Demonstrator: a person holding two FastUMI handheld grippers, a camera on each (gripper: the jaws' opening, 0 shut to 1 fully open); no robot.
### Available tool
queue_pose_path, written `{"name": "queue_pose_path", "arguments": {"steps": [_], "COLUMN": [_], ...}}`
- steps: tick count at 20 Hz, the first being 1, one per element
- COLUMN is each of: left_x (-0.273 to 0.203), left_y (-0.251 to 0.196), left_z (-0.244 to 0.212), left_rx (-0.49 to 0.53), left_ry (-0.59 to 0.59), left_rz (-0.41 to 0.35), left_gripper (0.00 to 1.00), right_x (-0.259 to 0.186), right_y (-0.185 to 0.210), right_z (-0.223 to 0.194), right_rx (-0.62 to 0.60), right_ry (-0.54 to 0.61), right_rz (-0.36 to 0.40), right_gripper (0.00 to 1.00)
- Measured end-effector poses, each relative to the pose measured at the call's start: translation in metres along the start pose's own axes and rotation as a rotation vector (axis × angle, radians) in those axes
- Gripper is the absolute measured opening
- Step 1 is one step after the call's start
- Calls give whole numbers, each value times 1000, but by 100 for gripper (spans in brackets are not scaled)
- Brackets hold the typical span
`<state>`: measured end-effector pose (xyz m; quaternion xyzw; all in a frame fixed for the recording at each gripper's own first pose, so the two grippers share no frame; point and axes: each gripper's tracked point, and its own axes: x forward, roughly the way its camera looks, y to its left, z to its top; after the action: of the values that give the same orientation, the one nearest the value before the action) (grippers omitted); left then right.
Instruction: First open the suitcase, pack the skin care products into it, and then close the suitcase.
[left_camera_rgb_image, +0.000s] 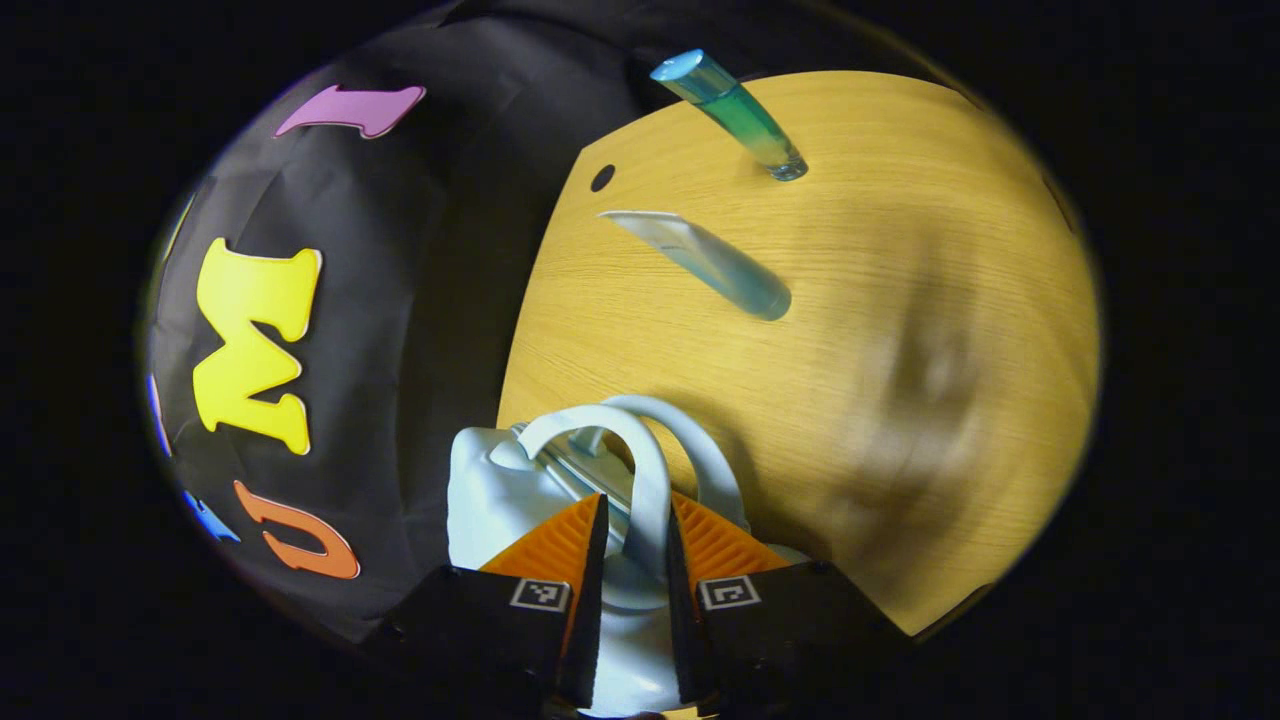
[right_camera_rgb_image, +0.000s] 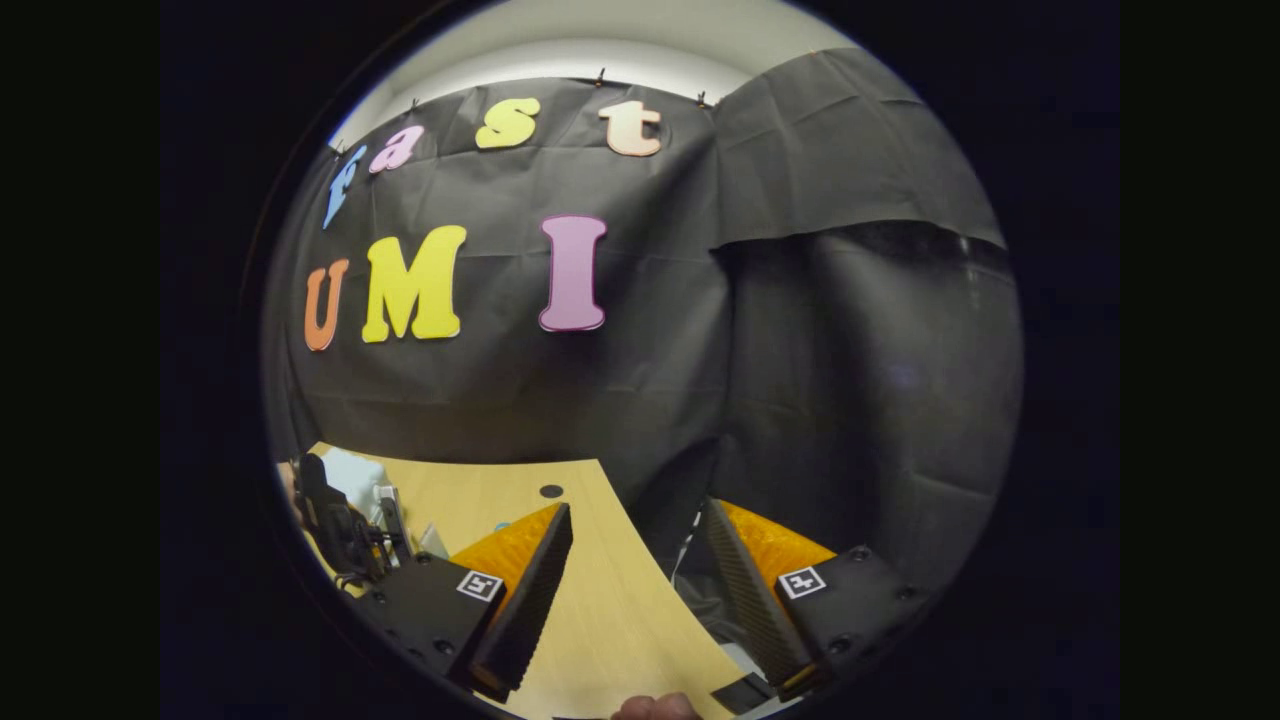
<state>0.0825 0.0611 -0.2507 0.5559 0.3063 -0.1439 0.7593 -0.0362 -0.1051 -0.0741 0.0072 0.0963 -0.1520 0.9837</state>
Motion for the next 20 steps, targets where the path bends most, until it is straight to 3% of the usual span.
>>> {"name": "queue_pose_path", "arguments": {"steps": [5,6,9,14,17,20], "left_x": [-50,-59,-88,-115,-107,-77], "left_y": [80,95,152,237,247,244], "left_z": [-4,-13,-46,-183,-274,-352], "left_rx": [-183,-245,-484,-918,-1158,-1314], "left_ry": [-142,-162,-231,-260,-303,-332], "left_rz": [144,149,200,390,373,353], "left_gripper": [21,12,9,4,4,4], "right_x": [-3,-3,-8,-10,-11,-14], "right_y": [27,35,64,109,130,144], "right_z": [6,9,22,39,44,50], "right_rx": [5,0,-28,-78,-109,-176], "right_ry": [-16,-23,-55,-81,-71,-100], "right_rz": [44,62,122,215,255,263], "right_gripper": [81,81,81,81,81,80]}}
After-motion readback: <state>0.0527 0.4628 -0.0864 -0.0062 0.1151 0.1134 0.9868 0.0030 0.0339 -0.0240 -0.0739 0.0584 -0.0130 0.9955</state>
